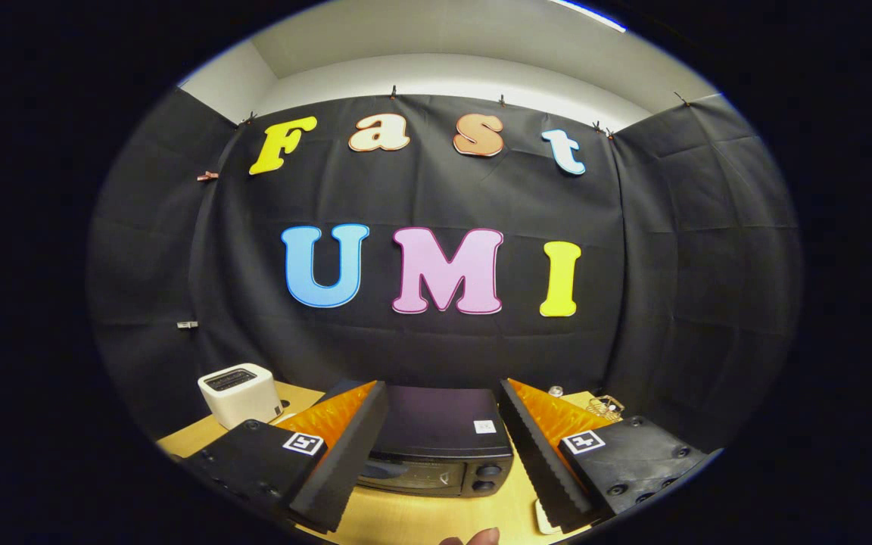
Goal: Open the toaster oven, put the food inside, and close the toaster oven door.
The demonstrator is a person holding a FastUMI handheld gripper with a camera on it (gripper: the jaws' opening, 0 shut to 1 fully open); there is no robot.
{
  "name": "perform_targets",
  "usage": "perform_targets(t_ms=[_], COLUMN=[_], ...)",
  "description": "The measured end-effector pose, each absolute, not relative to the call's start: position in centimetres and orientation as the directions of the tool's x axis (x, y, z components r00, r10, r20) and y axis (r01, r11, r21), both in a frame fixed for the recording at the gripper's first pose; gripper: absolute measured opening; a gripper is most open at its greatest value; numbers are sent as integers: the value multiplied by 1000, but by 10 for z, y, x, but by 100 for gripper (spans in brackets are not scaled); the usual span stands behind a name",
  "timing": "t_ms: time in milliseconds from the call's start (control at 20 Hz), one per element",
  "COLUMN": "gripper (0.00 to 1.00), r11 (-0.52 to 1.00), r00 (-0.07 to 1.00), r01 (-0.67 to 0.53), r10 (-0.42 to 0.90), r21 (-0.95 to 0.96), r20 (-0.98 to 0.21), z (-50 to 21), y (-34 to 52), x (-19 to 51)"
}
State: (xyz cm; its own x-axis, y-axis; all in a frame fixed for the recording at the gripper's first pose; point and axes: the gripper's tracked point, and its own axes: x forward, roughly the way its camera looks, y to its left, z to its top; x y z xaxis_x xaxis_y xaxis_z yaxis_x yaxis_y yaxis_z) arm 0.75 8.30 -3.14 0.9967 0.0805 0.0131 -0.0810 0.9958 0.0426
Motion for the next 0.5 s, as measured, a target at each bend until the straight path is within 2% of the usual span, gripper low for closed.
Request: perform_targets(t_ms=[250,500], gripper=[97,97], r11=[994,995], r00=[995,992], r01=[-99,-86], r10=[99,90], r21=[41,44], r20=[-1,-90], z=[-59,-106], y=[125,149], x=[25,45])
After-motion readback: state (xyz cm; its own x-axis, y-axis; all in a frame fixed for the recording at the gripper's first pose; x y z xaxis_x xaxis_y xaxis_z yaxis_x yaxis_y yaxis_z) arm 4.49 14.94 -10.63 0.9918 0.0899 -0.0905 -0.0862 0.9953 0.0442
